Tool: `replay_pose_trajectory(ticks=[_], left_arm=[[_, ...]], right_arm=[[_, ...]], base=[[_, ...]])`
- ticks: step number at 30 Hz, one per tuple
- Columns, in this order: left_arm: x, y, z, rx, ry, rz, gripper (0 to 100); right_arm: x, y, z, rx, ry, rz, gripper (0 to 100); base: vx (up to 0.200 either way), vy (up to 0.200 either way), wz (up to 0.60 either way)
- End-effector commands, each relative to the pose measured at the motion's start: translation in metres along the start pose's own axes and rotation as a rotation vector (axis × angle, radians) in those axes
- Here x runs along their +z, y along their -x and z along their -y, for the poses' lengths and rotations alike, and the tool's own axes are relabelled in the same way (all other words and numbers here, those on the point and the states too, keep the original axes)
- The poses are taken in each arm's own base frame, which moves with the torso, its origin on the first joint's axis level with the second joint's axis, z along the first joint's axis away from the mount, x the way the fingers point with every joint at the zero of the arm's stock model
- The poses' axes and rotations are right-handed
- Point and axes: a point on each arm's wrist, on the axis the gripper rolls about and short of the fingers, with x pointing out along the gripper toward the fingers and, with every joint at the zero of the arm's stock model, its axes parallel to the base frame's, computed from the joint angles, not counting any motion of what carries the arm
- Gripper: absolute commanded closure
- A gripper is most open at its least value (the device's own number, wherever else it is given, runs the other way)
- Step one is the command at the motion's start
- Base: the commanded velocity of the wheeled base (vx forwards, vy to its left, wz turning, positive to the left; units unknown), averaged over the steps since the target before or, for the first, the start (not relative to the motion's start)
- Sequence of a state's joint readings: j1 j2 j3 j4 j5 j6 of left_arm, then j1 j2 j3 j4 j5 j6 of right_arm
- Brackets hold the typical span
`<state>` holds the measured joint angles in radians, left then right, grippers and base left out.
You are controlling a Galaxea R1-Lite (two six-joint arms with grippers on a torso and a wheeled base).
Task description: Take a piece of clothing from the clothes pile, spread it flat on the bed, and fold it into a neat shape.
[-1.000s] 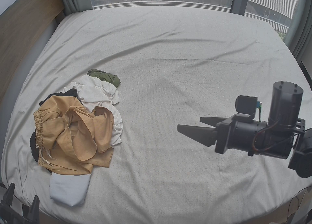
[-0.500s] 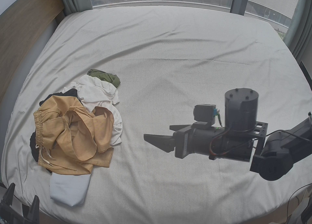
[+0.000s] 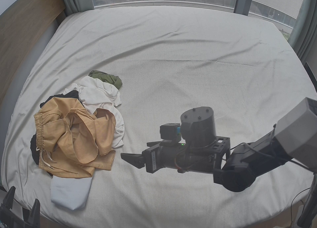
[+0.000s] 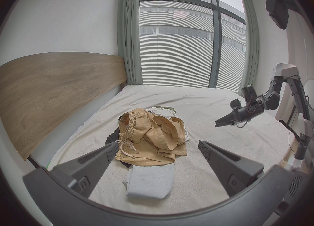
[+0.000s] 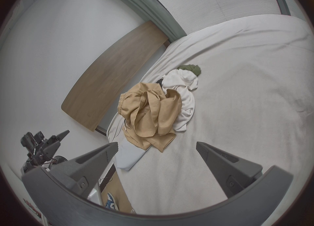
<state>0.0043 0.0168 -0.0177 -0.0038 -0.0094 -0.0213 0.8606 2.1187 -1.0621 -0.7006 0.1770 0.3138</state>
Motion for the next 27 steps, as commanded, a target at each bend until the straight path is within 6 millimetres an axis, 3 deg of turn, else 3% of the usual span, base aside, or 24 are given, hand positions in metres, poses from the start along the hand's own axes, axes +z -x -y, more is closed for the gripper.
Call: replay_pose_trajectory(ticks=[1,27], left_arm=[[-0.005,0.0,0.0,0.001,0.0,-0.002,0],[-0.005,0.0,0.0,0.001,0.002,-0.002,0]], right_arm=[[-0.022,-0.036,0.003,0.009,-0.005,-0.049,0],[-0.078,-0.128,-0.002,0.019,-0.034,-0.113,0]], base=[[0.0,0.0,0.0],[0.0,0.0,0.0]])
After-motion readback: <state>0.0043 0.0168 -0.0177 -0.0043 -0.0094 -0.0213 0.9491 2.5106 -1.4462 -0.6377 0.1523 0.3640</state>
